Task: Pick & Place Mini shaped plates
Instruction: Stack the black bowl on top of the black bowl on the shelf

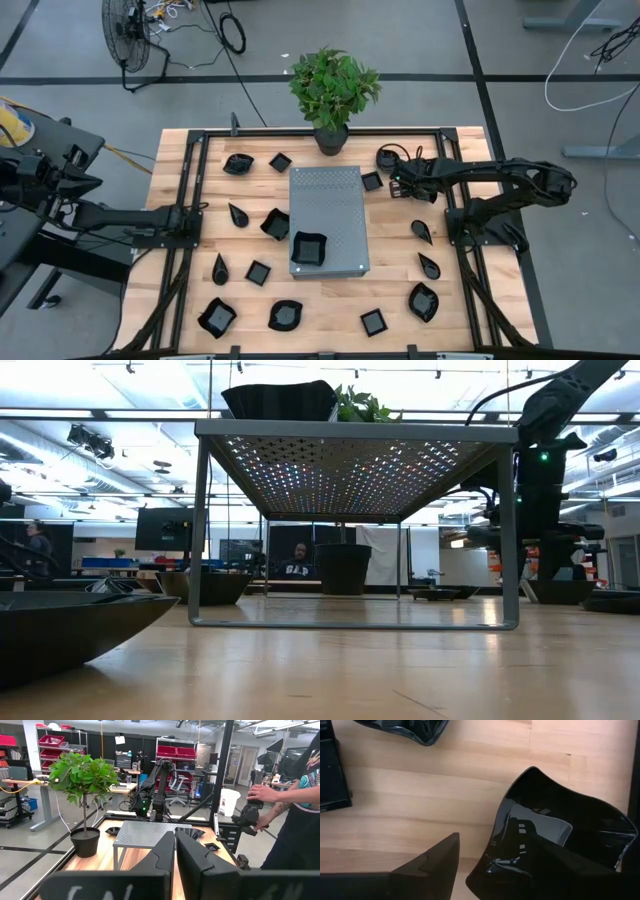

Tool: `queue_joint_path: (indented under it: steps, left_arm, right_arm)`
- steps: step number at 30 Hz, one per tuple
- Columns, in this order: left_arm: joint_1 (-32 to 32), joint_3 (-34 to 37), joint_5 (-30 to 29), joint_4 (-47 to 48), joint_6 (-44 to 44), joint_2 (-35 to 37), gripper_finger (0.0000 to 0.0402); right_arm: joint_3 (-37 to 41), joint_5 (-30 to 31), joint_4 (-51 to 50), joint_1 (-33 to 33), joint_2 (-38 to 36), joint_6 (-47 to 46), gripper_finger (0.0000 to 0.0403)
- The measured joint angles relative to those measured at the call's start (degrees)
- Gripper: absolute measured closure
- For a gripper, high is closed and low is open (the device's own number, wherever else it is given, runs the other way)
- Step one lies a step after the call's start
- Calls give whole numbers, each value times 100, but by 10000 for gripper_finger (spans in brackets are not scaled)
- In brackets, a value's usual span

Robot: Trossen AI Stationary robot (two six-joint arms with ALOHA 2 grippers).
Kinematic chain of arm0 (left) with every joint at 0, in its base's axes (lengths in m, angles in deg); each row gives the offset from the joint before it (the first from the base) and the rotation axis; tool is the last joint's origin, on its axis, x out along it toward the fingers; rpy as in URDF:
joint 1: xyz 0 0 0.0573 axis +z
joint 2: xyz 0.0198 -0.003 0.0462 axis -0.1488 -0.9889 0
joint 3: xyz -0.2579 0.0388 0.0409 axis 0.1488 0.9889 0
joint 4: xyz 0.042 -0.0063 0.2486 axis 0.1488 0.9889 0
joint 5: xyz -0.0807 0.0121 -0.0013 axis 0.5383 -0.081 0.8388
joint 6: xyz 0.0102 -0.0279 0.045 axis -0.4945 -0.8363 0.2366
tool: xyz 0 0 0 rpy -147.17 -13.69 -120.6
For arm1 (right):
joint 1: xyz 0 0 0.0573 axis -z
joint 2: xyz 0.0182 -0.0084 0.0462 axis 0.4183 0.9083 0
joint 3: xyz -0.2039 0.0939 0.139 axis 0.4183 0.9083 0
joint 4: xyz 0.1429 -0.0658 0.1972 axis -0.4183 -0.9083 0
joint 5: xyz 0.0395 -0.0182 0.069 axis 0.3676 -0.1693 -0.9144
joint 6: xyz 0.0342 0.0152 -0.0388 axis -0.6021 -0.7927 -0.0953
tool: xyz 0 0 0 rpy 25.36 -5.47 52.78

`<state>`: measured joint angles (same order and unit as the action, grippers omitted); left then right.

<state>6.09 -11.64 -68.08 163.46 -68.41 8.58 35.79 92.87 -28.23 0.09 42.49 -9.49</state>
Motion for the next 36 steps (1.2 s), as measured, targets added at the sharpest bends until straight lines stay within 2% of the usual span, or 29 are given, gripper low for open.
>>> queue_joint_path:
  steps: [5,15,21,27,36]
  left_arm:
    - [-1,2,0,0,-2,0,378]
    - [-1,1,0,-2,-2,0,378]
    - [0,2,0,-1,-2,0,378]
    - [0,1,0,-1,-2,-1,378]
    - [0,2,0,-2,0,0,378]
  right_arm:
    - [0,-6,0,0,0,3,212]
    - [0,-80,-2,0,0,5,313]
    - [0,-157,-2,-16,0,53,359]
    - [0,-216,18,-68,0,56,384]
    - [0,-370,18,-205,-170,71,400]
